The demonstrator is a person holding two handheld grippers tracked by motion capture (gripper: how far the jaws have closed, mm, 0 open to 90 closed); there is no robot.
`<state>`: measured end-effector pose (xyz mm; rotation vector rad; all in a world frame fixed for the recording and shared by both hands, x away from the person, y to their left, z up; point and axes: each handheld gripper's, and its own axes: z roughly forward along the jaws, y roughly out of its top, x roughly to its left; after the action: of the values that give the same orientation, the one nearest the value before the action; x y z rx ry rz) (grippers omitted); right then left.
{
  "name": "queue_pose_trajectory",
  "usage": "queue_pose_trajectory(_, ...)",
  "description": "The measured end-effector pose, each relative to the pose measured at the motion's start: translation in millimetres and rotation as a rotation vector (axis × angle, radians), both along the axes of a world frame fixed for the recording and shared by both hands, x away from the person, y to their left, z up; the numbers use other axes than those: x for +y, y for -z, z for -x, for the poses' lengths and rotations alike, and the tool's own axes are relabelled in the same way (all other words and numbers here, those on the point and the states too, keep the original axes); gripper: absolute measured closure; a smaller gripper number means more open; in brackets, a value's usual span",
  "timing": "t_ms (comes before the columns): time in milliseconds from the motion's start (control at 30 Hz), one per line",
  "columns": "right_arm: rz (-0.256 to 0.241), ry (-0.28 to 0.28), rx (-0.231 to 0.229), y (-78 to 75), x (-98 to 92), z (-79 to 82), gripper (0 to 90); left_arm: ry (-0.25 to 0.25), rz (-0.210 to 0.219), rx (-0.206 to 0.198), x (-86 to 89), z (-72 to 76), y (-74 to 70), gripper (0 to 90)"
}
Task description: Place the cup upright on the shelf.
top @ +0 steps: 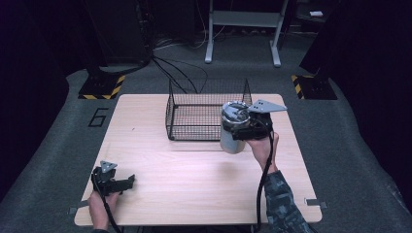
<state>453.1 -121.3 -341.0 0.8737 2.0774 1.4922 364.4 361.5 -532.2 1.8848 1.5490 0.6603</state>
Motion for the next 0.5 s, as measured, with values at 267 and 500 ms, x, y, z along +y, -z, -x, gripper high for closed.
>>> queue_pose_trajectory(267, 0.000, -0.007, 0.001, -18.5, 2.9, -8.5, 3.3, 0.001, -0.001, 0.001, 0.0, 0.0, -0.1, 0.5)
queue_pose_trajectory(500, -0.001, -0.005, -0.006, -32.3, 5.0, -16.3, 3.3, 0.001, -0.001, 0.001, 0.0, 0.1, -0.1, 0.5)
